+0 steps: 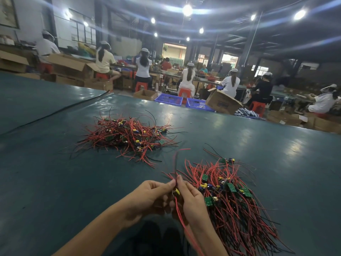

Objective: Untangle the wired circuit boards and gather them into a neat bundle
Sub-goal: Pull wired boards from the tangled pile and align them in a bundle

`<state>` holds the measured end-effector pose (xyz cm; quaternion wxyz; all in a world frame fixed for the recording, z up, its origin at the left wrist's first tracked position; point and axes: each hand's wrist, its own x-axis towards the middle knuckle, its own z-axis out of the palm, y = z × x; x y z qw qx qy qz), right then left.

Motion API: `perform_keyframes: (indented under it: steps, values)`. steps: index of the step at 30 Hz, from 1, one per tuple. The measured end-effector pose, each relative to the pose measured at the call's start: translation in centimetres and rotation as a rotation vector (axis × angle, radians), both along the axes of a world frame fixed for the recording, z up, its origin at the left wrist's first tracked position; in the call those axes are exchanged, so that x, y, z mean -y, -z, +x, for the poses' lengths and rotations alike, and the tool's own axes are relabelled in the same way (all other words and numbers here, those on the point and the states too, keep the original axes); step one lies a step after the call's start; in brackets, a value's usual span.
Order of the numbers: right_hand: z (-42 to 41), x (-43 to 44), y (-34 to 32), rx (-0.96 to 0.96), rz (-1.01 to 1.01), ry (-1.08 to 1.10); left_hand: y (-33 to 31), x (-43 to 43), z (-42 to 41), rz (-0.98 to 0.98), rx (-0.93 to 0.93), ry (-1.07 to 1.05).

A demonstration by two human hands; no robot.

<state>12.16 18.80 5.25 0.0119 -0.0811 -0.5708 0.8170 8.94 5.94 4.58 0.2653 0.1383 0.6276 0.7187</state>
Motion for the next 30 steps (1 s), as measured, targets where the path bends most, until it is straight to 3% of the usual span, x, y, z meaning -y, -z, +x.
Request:
perform_keyframes:
  steps: [5, 9, 13, 17, 25, 30]
  values:
    - [-0.5, -0.2, 0.4, -0.021, 0.043, 0.147, 0.1, 0.0, -0.2, 0.026, -0.091, -0.082]
    - [-0.5, -0.4, 1.5, -0.07, 0.177, 0.213, 0.7, -0.3, -0.1, -0.098, -0.336, -0.161]
    - [-0.5, -0.7, 1.6, -0.071, 0.184, 0.22, 1.3, -0.4, 0.4, -0.214, -0.659, -0.205]
    - [-0.5, -0.6, 1.3, -0.052, 0.183, 0.229, 1.1, -0.6, 0.4, -0.177, -0.854, -0.36]
    - [-0.4, -0.7, 1.3, -0.075, 0.19, 0.236, 1.0, -0.8, 0.5, -0.133, -0.768, -0.423]
    - [-0.5, -0.5, 1.4, -0.11, 0.197, 0.214, 1.1, -1.0, 0.6, -0.292, -0.658, -0.4]
